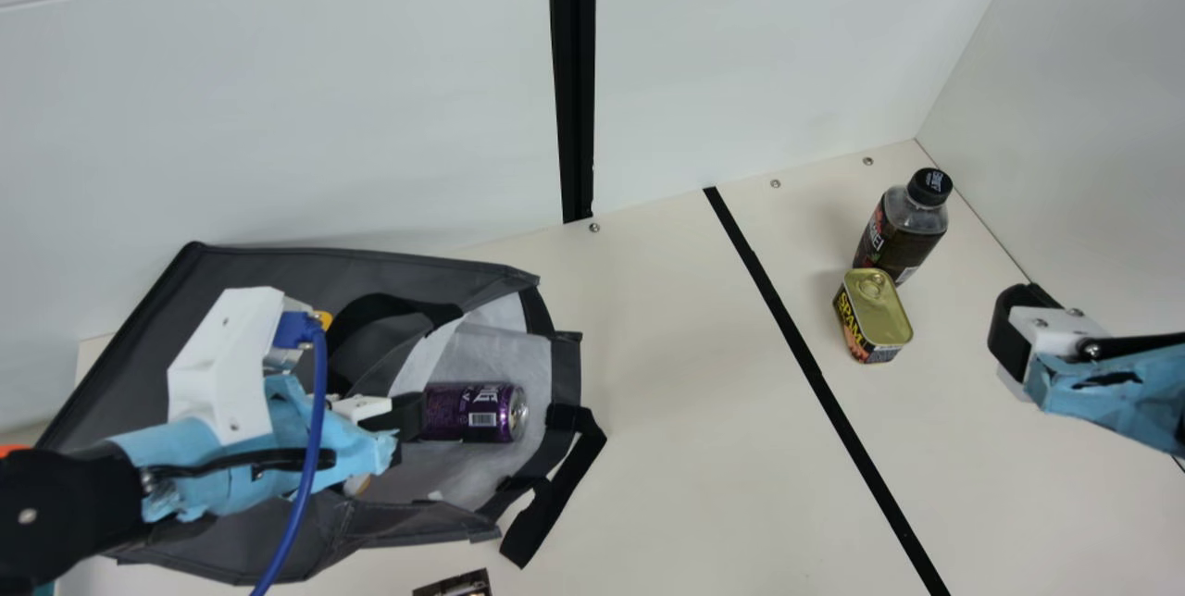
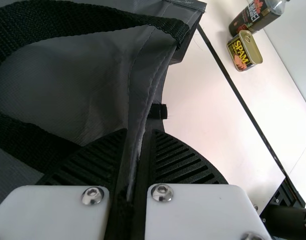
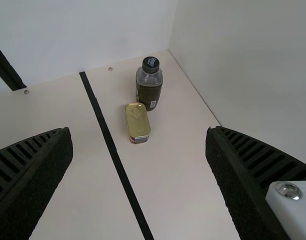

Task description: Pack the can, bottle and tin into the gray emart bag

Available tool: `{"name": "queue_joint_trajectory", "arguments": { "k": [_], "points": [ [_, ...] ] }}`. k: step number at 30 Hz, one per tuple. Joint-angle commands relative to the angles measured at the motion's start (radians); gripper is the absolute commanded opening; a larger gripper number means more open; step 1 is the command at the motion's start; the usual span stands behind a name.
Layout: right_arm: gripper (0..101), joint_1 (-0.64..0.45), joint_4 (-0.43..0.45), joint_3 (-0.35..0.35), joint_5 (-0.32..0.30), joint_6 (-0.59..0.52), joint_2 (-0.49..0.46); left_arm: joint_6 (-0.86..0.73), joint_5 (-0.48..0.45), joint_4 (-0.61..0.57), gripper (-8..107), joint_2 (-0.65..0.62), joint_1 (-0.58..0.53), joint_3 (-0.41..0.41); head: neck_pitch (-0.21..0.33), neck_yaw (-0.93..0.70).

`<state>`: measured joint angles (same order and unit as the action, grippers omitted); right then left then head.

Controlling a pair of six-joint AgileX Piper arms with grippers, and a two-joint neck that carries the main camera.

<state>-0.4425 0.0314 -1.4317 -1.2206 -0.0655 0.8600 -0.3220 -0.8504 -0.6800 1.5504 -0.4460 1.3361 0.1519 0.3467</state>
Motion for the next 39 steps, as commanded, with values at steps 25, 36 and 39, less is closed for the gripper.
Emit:
{"name": "queue_joint_trajectory", "arguments": {
  "k": [25, 36, 39],
  "points": [
    [91, 0.132, 0.138, -0.128, 0.006, 0.098, 0.176, 0.000, 0.000, 0.000, 10, 0.000, 0.000, 0.000, 0.023, 0.002],
    [91, 0.130, 0.143, -0.160, 0.074, 0.107, 0.292, 0.000, 0.000, 0.000, 10, 0.000, 0.000, 0.000, 0.023, 0.002],
    [91, 0.116, 0.133, -0.168, 0.095, 0.097, 0.324, 0.000, 0.000, 0.000, 10, 0.000, 0.000, 0.000, 0.023, 0.002]
  ]
}}
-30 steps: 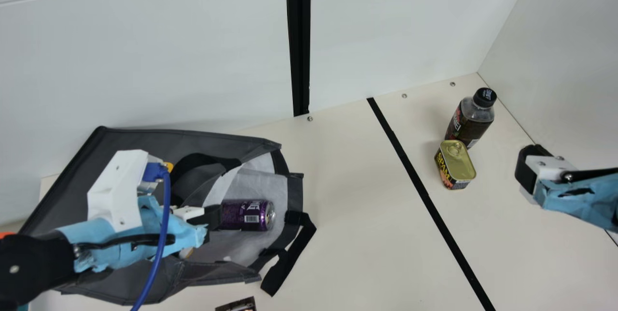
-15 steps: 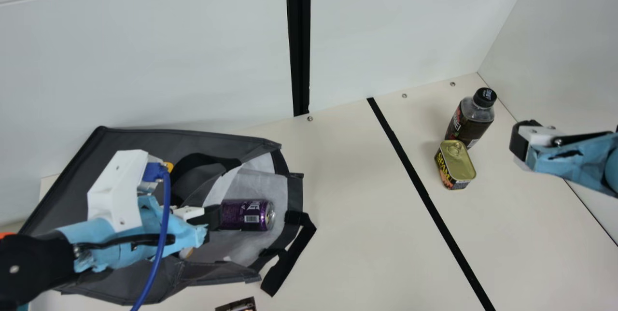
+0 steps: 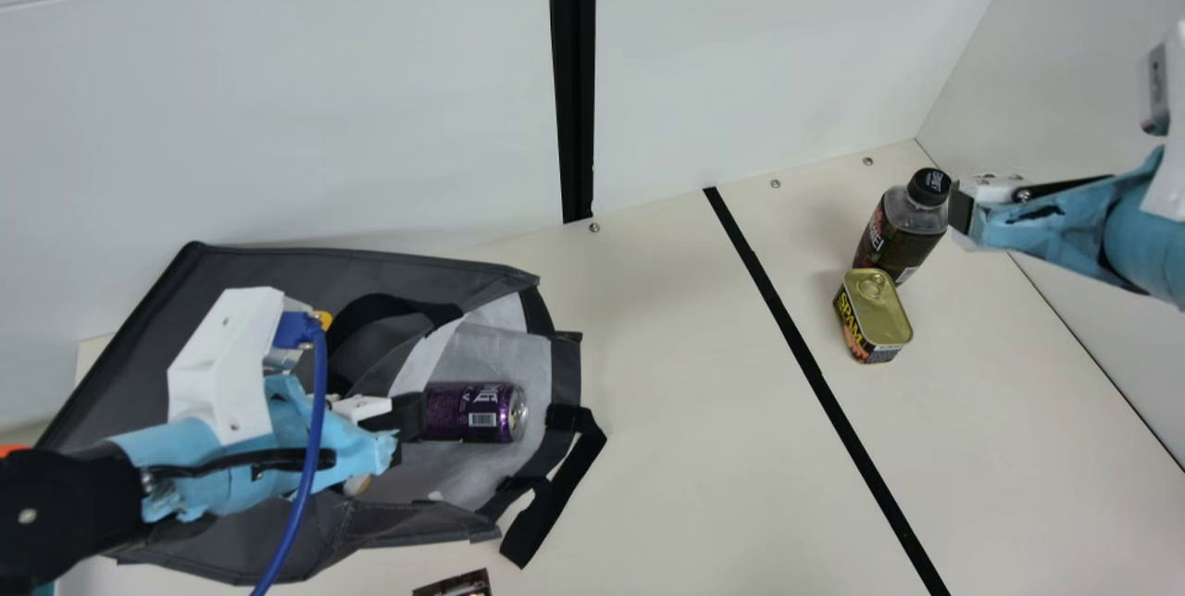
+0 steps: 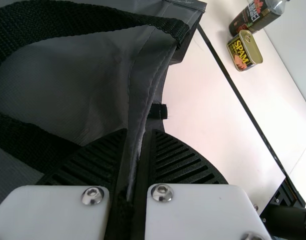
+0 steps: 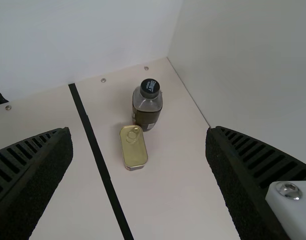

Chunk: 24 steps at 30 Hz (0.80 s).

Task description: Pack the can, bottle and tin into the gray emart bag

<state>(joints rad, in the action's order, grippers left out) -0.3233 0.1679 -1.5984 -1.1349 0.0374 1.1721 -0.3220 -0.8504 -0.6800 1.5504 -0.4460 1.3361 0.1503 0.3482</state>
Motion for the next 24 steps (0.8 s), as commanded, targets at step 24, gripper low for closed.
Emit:
{"name": "queue_joint_trajectory", "arguments": {
  "k": [24],
  "points": [
    [91, -0.094, -0.073, -0.114, 0.123, -0.078, 0.286, 0.000, 0.000, 0.000, 10, 0.000, 0.000, 0.000, 0.024, 0.001]
  ]
}}
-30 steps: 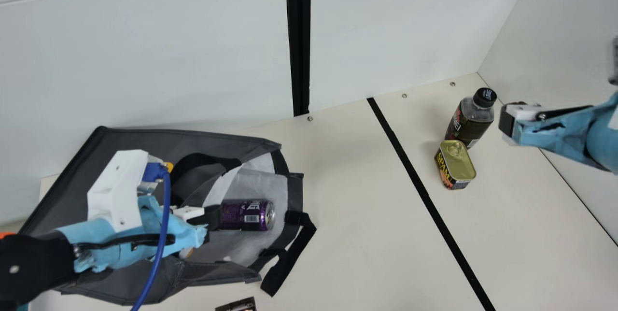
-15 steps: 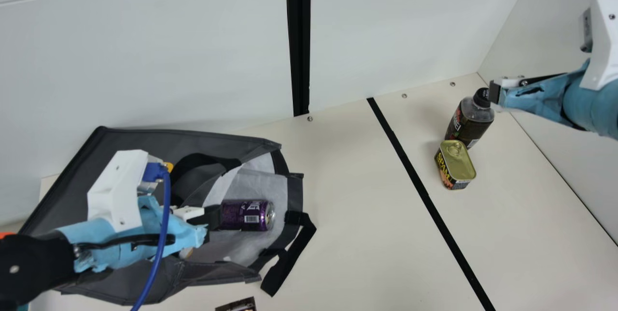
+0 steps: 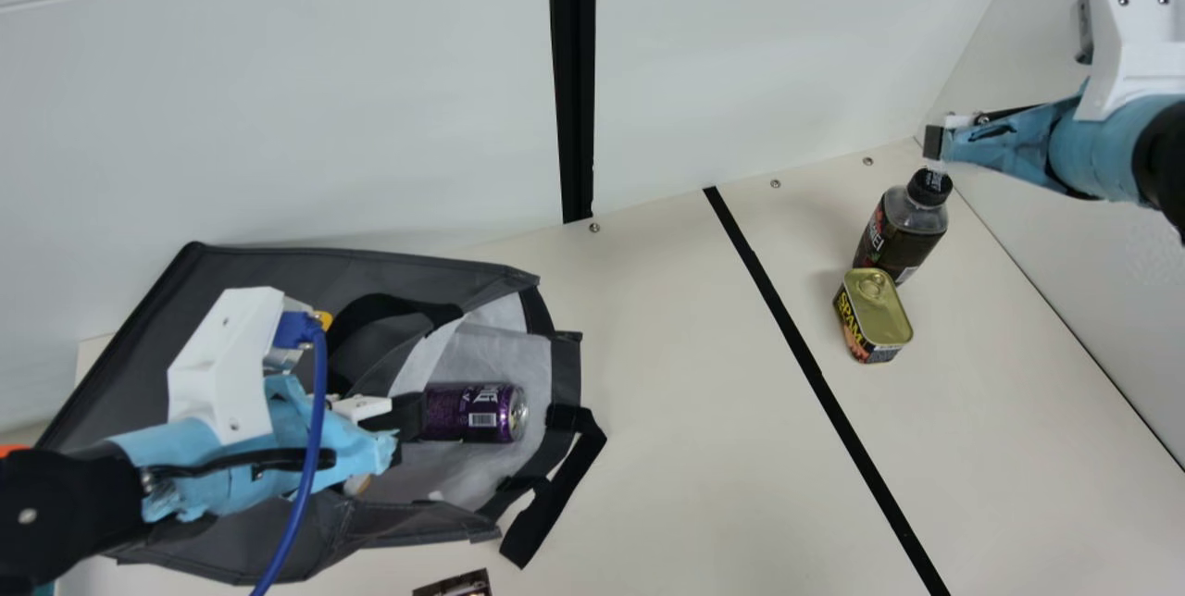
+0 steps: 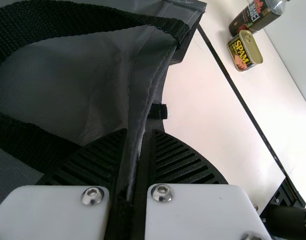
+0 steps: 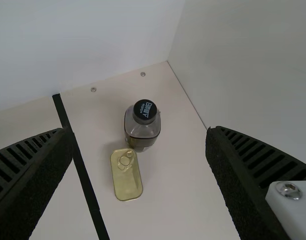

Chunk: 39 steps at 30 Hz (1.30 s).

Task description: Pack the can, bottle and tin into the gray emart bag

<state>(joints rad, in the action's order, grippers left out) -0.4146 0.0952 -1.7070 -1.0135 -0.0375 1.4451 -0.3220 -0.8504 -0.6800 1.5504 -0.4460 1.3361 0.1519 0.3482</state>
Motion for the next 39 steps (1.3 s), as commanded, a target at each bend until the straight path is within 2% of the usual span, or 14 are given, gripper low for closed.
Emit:
{"name": "queue_joint_trajectory", "arguments": {
  "k": [1, 24, 39],
  "points": [
    [91, -0.005, -0.002, -0.012, 0.003, -0.005, 0.024, 0.000, 0.000, 0.000, 10, 0.000, 0.000, 0.000, 0.023, 0.001],
    [91, -0.036, -0.044, -0.147, -0.005, -0.020, 0.268, 0.000, 0.000, 0.000, 10, 0.000, 0.000, 0.000, 0.023, 0.001],
    [91, -0.042, -0.057, -0.187, -0.007, -0.022, 0.372, 0.000, 0.000, 0.000, 10, 0.000, 0.000, 0.000, 0.023, 0.001]
  ]
}}
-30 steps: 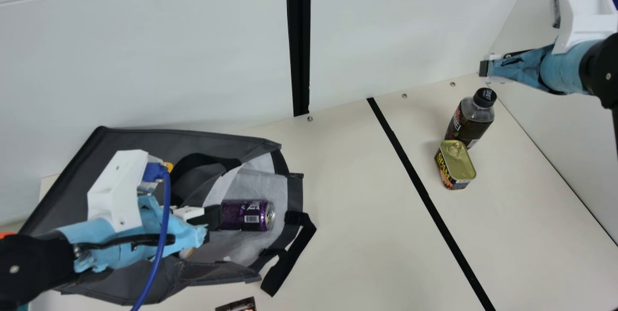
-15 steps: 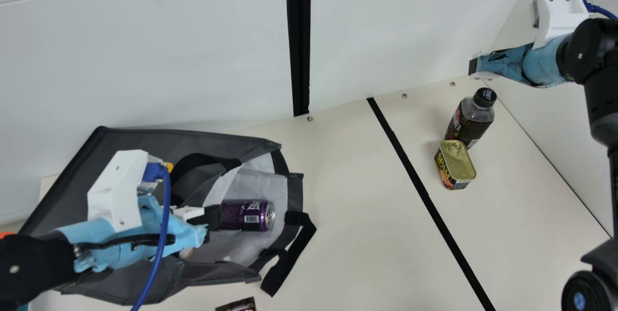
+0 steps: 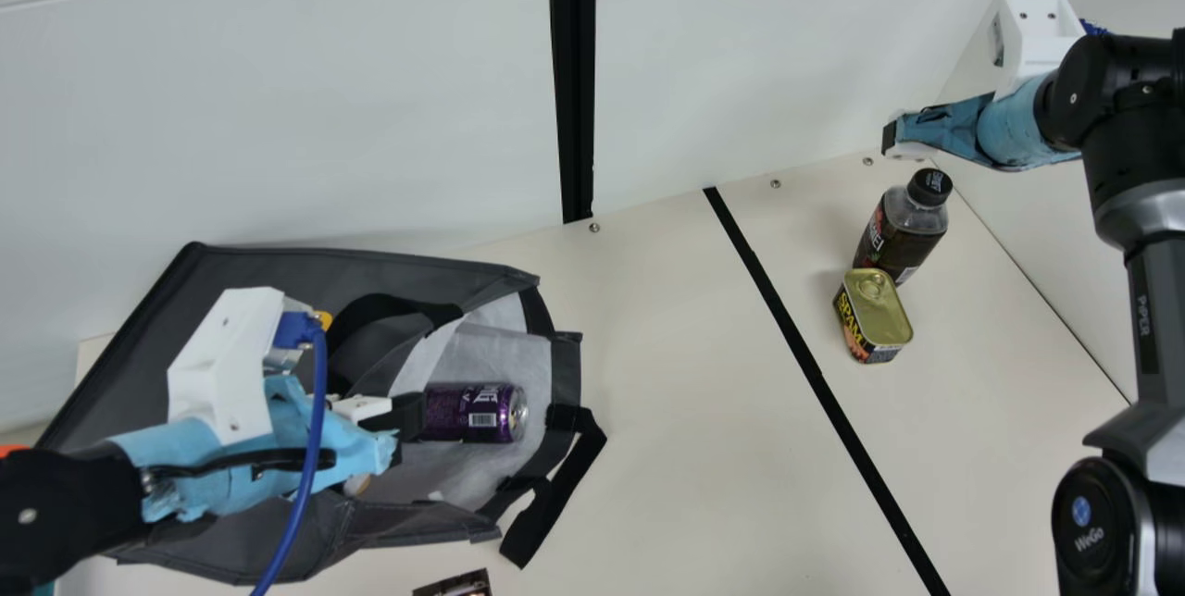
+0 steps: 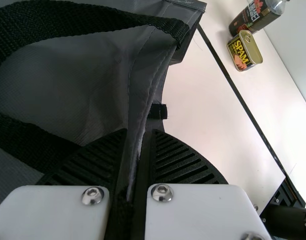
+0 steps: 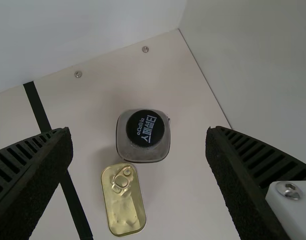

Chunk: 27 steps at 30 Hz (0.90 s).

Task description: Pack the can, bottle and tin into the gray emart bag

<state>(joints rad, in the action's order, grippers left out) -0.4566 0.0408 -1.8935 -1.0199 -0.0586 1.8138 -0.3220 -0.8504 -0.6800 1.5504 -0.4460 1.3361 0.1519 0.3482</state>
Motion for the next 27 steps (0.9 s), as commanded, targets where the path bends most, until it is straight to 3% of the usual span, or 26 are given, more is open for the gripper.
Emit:
{"name": "queue_joint_trajectory", "arguments": {
  "k": [1, 27],
  "points": [
    [91, 0.000, -0.003, -0.001, 0.001, -0.001, 0.008, 0.000, 0.000, 0.000, 10, 0.000, 0.000, 0.000, 0.023, 0.001],
    [91, 0.001, -0.006, 0.000, 0.018, 0.007, 0.118, 0.000, 0.000, 0.000, 10, 0.000, 0.000, 0.000, 0.023, 0.001]
  ]
}}
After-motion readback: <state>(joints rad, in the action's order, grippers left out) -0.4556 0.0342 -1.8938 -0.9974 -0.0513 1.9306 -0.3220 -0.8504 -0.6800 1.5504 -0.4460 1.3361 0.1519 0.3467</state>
